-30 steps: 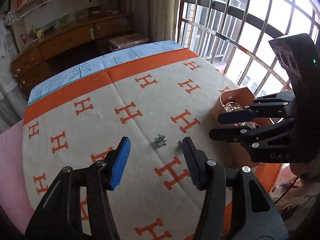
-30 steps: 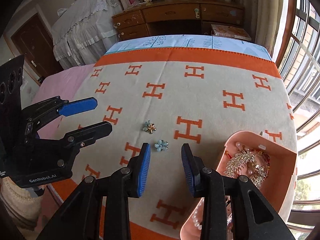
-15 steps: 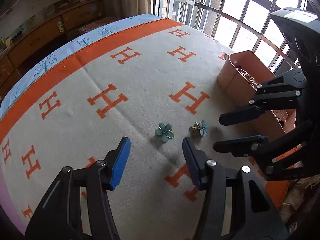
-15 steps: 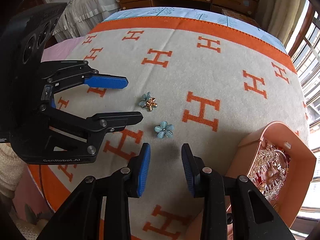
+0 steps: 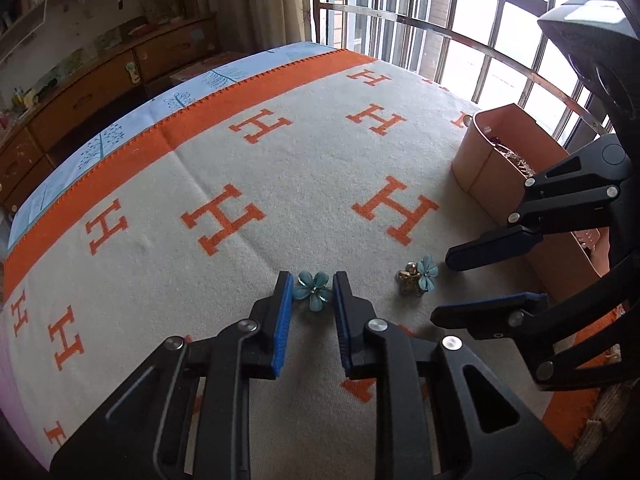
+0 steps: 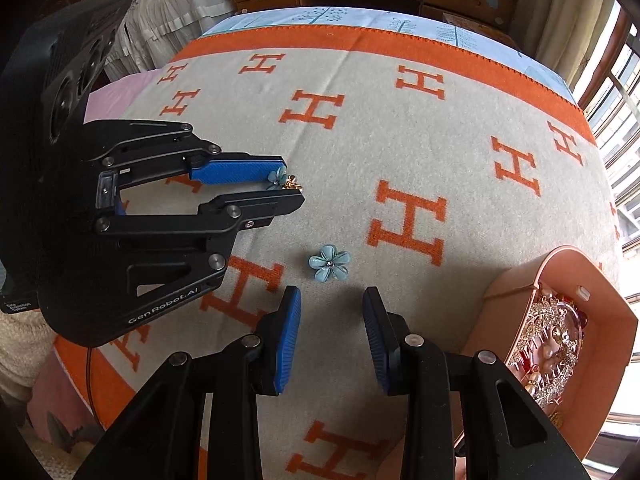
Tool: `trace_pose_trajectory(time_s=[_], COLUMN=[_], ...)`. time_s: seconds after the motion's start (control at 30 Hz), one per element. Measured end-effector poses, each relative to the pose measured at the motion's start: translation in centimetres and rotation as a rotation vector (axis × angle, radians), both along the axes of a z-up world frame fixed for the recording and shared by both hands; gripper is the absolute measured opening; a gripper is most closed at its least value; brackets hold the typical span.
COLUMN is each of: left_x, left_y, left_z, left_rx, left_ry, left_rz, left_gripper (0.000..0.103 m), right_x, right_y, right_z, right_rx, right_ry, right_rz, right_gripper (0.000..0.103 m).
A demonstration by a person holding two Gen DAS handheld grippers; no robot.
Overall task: Organize jewelry
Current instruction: 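Grasp the blue flower earring with the left gripper while the right grasps the gold flower earring, then carry both flower earrings into the pink box and open both grippers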
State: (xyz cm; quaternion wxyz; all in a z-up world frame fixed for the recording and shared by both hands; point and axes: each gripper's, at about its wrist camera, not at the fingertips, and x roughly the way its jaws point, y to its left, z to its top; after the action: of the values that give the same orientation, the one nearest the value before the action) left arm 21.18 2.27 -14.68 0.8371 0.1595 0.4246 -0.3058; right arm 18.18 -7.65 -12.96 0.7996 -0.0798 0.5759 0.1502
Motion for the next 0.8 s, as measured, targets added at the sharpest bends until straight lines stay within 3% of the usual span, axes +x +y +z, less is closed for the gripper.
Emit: trace_pose_trajectory(time_s=[0.3, 0.4, 0.6, 0.8], left_x=[-0.9, -1.7, -3.6, -6.5], left_y=[3.2, 4.2, 5.0, 3.1], left_z=[0.4, 1.0, 2.8, 6.5], left_rx=[-0.026, -0.036, -0.065, -0.061], left_ry=[0.044, 0.053, 0.079, 0.048], left_rz=[0.139, 0.175, 0.223, 0.207], left_gripper=[0.017, 0.017, 0.017, 0.017], right_x=[0.8, 0.7, -0.3, -3.7], right_y=[1.8, 2.1, 1.5, 0.7], right_z=[-0.3, -0.2, 0.3, 3.3], right_rx=[-0.062, -0.074, -0.041, 0.021], right_ry=[-0.068, -0.081, -0.081, -0.150], right_rz=[0.038, 0.040, 0.010, 0.011], right_gripper=[0.032, 0.020, 0.020, 0.020])
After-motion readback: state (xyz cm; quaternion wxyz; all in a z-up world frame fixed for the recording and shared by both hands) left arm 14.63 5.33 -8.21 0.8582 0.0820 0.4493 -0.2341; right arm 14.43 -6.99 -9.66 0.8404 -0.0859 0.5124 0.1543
